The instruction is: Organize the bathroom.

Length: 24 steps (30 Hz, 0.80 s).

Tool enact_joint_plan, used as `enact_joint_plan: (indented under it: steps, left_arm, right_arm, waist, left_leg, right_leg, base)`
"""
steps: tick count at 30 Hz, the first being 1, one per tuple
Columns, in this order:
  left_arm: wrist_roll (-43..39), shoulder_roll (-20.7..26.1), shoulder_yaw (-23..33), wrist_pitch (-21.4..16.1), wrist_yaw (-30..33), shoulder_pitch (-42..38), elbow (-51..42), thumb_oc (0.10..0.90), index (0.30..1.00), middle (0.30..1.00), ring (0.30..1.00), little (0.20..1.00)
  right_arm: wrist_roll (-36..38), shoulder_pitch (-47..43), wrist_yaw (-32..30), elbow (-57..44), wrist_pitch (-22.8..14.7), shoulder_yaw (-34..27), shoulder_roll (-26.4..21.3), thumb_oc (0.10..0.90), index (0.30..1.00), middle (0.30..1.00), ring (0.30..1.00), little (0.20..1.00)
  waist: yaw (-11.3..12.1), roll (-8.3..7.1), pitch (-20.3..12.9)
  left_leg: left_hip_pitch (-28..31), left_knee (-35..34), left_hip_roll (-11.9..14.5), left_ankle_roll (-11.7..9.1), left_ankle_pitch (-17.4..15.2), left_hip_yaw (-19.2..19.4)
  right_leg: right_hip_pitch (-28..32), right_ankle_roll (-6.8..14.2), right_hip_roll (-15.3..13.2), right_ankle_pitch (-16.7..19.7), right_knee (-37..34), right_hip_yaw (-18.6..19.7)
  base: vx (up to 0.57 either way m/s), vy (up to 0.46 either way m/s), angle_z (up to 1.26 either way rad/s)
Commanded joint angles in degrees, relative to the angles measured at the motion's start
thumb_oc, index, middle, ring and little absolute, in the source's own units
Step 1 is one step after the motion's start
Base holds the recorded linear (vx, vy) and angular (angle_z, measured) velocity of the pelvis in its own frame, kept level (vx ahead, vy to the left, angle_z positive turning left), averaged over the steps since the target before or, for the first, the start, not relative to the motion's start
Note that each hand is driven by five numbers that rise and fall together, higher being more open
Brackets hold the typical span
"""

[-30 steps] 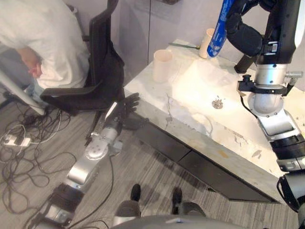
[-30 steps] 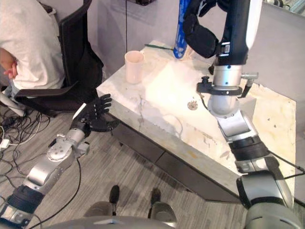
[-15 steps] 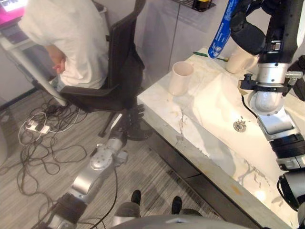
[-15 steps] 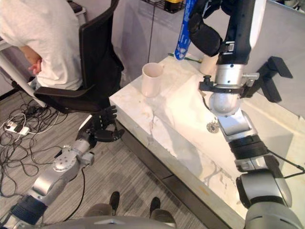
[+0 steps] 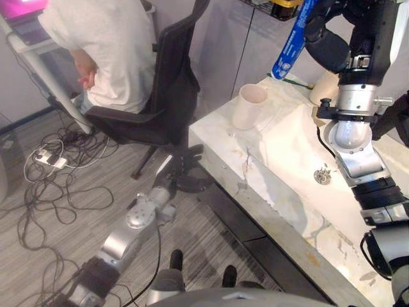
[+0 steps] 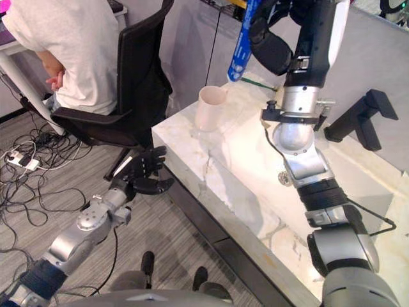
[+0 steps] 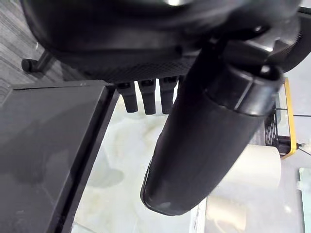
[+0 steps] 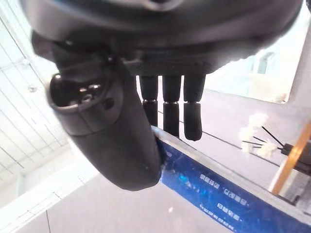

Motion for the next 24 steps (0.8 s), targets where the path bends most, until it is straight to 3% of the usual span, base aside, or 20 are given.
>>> enact_joint_plan:
  steps: [1,10,24]
  left_arm:
    - [-0.66,-0.72,-2.10,-6.11,-0.95,-4.39,-2.24,0.800,0.900,0.900,0.900,0.900]
    - [-1.70,0.63,-1.29,-4.11,-0.68,-2.56,-3.40,0.800,0.900,0.900,0.900,0.900]
    - [-2.42,2.25,0.12,-3.54,-0.45,1.92,-4.45,0.800,0.900,0.900,0.900,0.900]
  right_arm:
    - [3.93,-5.75,-0.14,-3.99,-6.04,-2.20,-2.67,0.400,0.300,0.300,0.300,0.300]
    - [3.48,-3.71,0.55,-1.35,-4.60,-2.70,-0.98,0.400,0.300,0.300,0.300,0.300]
    - [4.36,0.10,2.32,2.84,-6.51,-4.03,1.35,0.400,0.300,0.300,0.300,0.300]
  waist:
    - [0.30,1.11,-7.03]
    - [1.05,1.63,-8.36]
    - [2.48,1.78,-8.52]
  left_leg:
    - [1.80,0.51,1.87,-2.78,-4.53,-0.04]
    - [2.47,-0.22,0.46,-1.38,-5.76,0.39]
    - [2.95,-0.22,-0.79,0.13,-6.90,0.89]
  right_leg:
    - [-1.26,2.58,1.08,-2.66,3.56,-2.12]
    - [-0.90,3.30,0.16,-2.34,3.09,-3.01]
    - [-0.72,3.87,-0.53,-1.88,2.69,-3.56]
  base:
    - [0.14,0.085,0.03]
    - [0.10,0.052,0.00]
    - [0.10,0.017,-0.04]
